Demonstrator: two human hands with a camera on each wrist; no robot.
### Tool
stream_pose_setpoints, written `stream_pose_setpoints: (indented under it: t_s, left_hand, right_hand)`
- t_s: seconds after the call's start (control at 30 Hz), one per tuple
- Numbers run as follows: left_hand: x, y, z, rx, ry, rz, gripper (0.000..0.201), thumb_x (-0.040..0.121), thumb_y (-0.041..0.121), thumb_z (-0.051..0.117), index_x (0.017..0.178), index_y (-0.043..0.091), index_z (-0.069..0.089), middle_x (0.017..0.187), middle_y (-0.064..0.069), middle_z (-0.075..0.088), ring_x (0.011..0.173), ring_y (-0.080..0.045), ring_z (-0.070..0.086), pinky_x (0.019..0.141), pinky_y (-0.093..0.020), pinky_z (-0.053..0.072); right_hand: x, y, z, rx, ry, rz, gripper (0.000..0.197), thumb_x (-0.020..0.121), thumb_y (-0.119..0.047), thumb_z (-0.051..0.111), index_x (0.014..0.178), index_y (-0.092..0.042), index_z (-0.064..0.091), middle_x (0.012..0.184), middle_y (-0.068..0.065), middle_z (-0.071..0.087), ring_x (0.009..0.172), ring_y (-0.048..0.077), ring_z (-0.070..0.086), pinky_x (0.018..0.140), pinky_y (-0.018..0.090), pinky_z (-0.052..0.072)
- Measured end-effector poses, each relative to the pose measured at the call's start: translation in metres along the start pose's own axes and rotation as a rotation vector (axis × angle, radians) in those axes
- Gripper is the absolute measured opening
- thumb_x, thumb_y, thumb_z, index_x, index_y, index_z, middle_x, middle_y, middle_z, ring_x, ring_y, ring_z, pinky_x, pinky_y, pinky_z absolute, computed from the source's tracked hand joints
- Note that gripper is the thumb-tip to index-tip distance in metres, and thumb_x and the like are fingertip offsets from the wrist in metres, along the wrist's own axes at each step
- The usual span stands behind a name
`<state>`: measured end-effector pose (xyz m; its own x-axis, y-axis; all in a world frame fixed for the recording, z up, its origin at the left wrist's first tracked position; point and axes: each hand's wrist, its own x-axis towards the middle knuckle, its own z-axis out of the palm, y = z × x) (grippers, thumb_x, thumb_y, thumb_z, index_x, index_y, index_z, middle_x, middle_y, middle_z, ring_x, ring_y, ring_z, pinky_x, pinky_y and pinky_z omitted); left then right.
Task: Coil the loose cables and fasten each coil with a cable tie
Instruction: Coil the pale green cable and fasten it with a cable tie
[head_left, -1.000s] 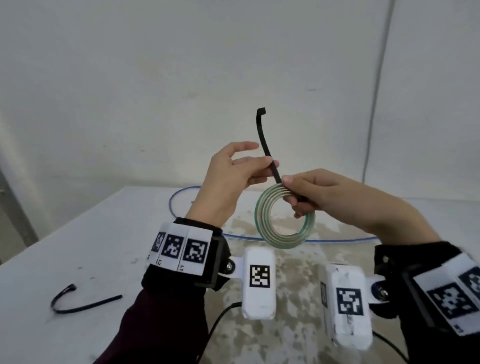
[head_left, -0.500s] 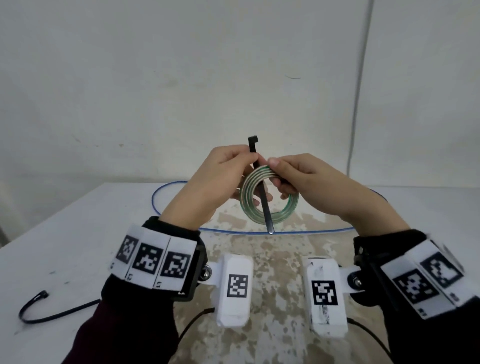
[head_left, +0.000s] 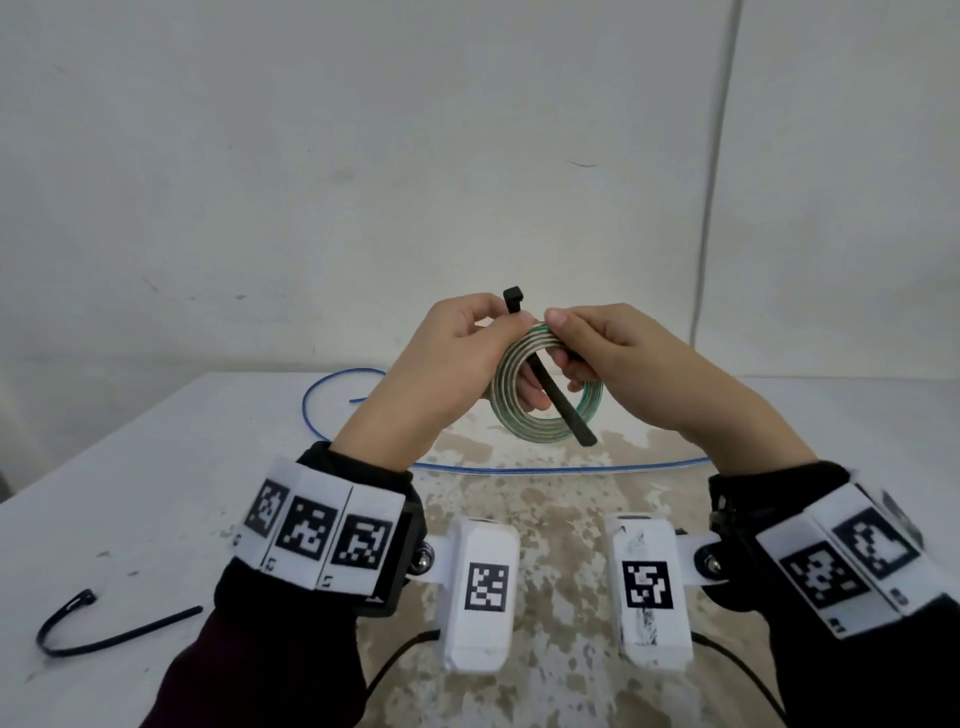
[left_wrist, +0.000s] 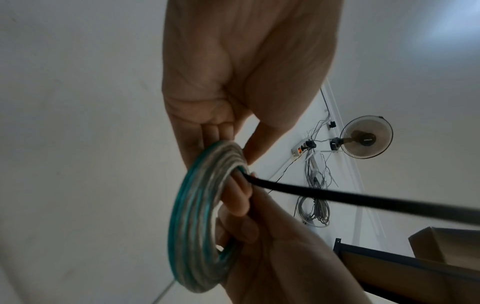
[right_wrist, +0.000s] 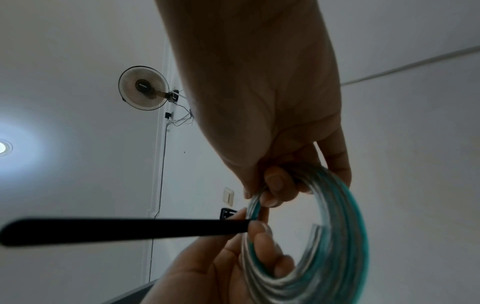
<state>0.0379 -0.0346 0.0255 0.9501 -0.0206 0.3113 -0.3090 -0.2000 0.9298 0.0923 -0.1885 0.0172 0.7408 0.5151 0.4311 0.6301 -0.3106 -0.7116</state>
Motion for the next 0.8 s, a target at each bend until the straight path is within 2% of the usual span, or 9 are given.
stream_pose_setpoints:
  t_s: [0.07, 0.2, 0.33, 0.43, 0.47, 0.53, 0.6, 0.67, 0.8]
  left_hand:
    - [0.001, -0.002, 0.001, -0.031, -0.007, -0.004, 0.023, 0.098, 0.015, 0.05, 0.084, -0.003, 0.056, 0.06, -0.013, 0.066, 0.05, -0.021, 0.065, 0.053, -0.026, 0.055]
    - [0.003, -0.008, -0.001, 0.012, 0.005, 0.051, 0.033, 0.095, 0.018, 0.055, 0.099, -0.015, 0.056, 0.079, -0.021, 0.069, 0.06, -0.023, 0.062, 0.07, -0.036, 0.054]
    - [0.003, -0.009, 0.001, 0.005, 0.016, 0.067, 0.028, 0.097, 0.015, 0.051, 0.097, -0.013, 0.054, 0.073, -0.023, 0.056, 0.04, -0.011, 0.038, 0.053, -0.026, 0.041]
    - [0.003, -0.009, 0.003, -0.011, 0.103, 0.096, 0.017, 0.097, 0.014, 0.051, 0.087, 0.0, 0.053, 0.073, -0.023, 0.049, 0.038, -0.009, 0.029, 0.045, -0.021, 0.033]
    - [0.003, -0.009, 0.002, -0.019, 0.131, 0.103, 0.017, 0.097, 0.014, 0.052, 0.086, 0.001, 0.054, 0.071, -0.022, 0.049, 0.038, -0.009, 0.029, 0.045, -0.02, 0.032]
    - [0.003, -0.009, -0.001, -0.038, 0.163, 0.12, 0.017, 0.097, 0.015, 0.052, 0.085, 0.005, 0.059, 0.062, -0.016, 0.054, 0.038, -0.009, 0.031, 0.045, -0.02, 0.033]
    - [0.003, -0.009, -0.004, -0.05, 0.171, 0.13, 0.019, 0.097, 0.017, 0.052, 0.083, 0.01, 0.062, 0.055, -0.002, 0.058, 0.039, -0.009, 0.033, 0.046, -0.019, 0.033]
    - [0.003, -0.009, -0.004, -0.05, 0.174, 0.137, 0.02, 0.097, 0.019, 0.052, 0.083, 0.014, 0.065, 0.054, 0.002, 0.057, 0.042, -0.011, 0.035, 0.047, -0.019, 0.034]
    - [0.003, -0.01, -0.002, -0.073, 0.16, 0.13, 0.017, 0.097, 0.011, 0.051, 0.088, 0.013, 0.066, 0.05, 0.006, 0.054, 0.042, -0.01, 0.031, 0.045, -0.019, 0.033]
  right_hand:
    - [0.0, 0.0, -0.001, -0.022, 0.007, -0.004, 0.043, 0.102, -0.031, 0.037, 0.064, -0.017, 0.05, 0.048, -0.012, 0.041, 0.051, 0.007, 0.038, 0.063, 0.029, 0.039]
    - [-0.002, -0.003, -0.001, -0.096, -0.013, -0.016, 0.044, 0.102, -0.03, 0.037, 0.064, -0.017, 0.054, 0.048, -0.011, 0.046, 0.055, 0.009, 0.042, 0.062, 0.028, 0.036]
    - [-0.005, -0.008, 0.003, -0.061, -0.017, -0.006, 0.046, 0.104, -0.027, 0.034, 0.064, -0.022, 0.057, 0.054, -0.008, 0.051, 0.056, 0.013, 0.043, 0.061, 0.029, 0.036]
    - [-0.006, -0.01, 0.002, 0.009, -0.02, 0.043, 0.028, 0.103, -0.026, 0.036, 0.096, -0.015, 0.061, 0.079, 0.004, 0.064, 0.075, 0.024, 0.057, 0.078, 0.044, 0.048]
    - [-0.008, -0.009, 0.0, 0.0, -0.023, 0.035, 0.019, 0.1, -0.026, 0.043, 0.109, -0.019, 0.058, 0.09, 0.003, 0.065, 0.087, 0.023, 0.06, 0.086, 0.045, 0.048]
    - [-0.011, -0.012, -0.008, -0.113, -0.04, -0.056, 0.03, 0.09, -0.027, 0.062, 0.118, -0.033, 0.055, 0.106, -0.001, 0.059, 0.104, 0.014, 0.055, 0.093, 0.038, 0.048]
    - [-0.015, -0.021, -0.014, -0.19, -0.046, -0.149, 0.038, 0.078, -0.03, 0.075, 0.111, -0.041, 0.061, 0.108, -0.004, 0.054, 0.107, 0.008, 0.049, 0.092, 0.025, 0.043]
    - [-0.018, -0.029, -0.014, -0.179, -0.02, -0.197, 0.03, 0.07, -0.042, 0.077, 0.099, -0.045, 0.067, 0.104, -0.006, 0.052, 0.106, 0.007, 0.047, 0.089, 0.018, 0.037]
    - [-0.018, -0.033, -0.007, -0.174, 0.062, -0.249, 0.011, 0.079, -0.048, 0.066, 0.081, -0.038, 0.069, 0.096, -0.007, 0.053, 0.1, 0.008, 0.047, 0.086, 0.012, 0.033]
